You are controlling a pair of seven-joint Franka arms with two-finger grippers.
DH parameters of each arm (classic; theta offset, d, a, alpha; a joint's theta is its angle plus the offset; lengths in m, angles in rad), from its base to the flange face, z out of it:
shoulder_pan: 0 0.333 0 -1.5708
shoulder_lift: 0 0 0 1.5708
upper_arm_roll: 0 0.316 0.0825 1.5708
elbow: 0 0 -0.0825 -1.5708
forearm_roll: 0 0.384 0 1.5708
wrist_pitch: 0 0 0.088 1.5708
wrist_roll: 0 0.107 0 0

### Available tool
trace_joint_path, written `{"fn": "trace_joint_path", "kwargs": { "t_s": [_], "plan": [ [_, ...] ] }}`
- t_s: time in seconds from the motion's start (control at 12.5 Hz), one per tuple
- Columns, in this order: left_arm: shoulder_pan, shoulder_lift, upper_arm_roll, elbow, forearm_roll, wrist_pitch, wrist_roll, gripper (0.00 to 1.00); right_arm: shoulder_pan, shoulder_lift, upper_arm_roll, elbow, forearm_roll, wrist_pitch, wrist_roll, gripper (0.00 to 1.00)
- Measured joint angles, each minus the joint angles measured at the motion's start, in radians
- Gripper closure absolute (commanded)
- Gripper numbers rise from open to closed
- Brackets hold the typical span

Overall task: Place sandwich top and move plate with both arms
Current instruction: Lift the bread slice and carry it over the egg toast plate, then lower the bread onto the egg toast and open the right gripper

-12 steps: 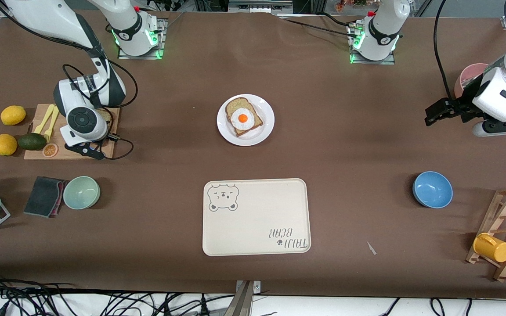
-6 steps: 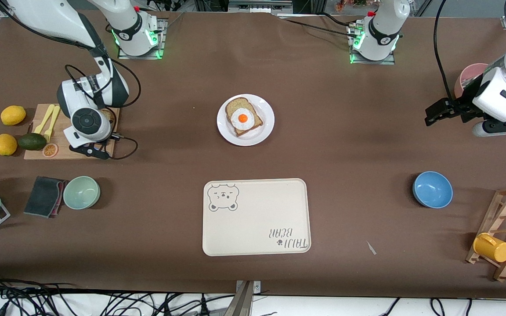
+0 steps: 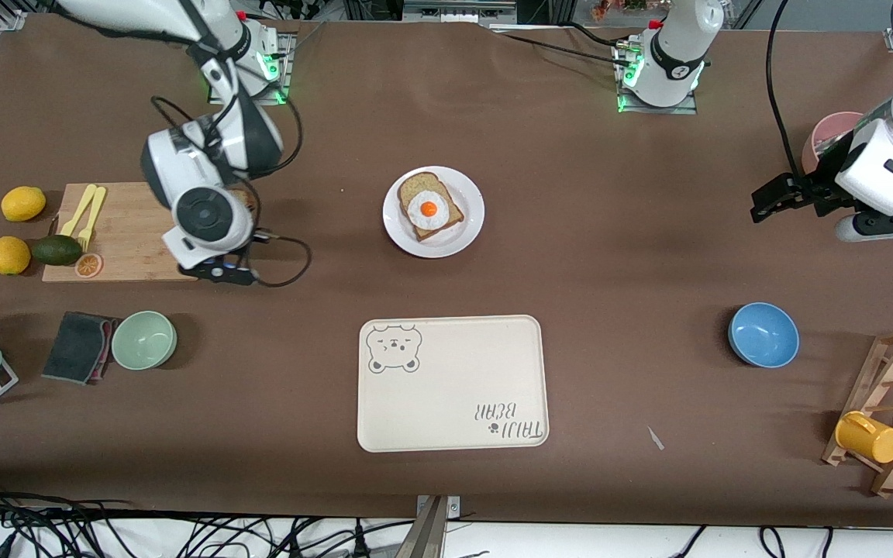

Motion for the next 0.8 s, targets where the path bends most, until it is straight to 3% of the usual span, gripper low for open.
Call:
{"fn": "trace_joint_path", "kwargs": {
  "t_s": [0.16, 0.32, 0.56, 0.8],
  "plan": [
    [0.0, 0.0, 0.0, 0.0, 0.0, 0.0, 0.0, 0.0, 0.031, 0.014, 0.081, 0.044, 0.067, -0.002, 0.003, 1.0],
    [-0.001, 0.0, 0.0, 0.0, 0.0, 0.0, 0.0, 0.0, 0.095, 0.061, 0.113, 0.107, 0.087, 0.001, 0.002, 1.0],
    [-0.001, 0.0, 0.0, 0.0, 0.0, 0.0, 0.0, 0.0, 0.254, 0.134, 0.123, 0.225, 0.083, -0.002, 0.003, 1.0],
    [-0.001, 0.0, 0.0, 0.0, 0.0, 0.0, 0.0, 0.0, 0.365, 0.193, 0.123, 0.257, 0.036, -0.001, 0.003, 1.0]
  ]
}}
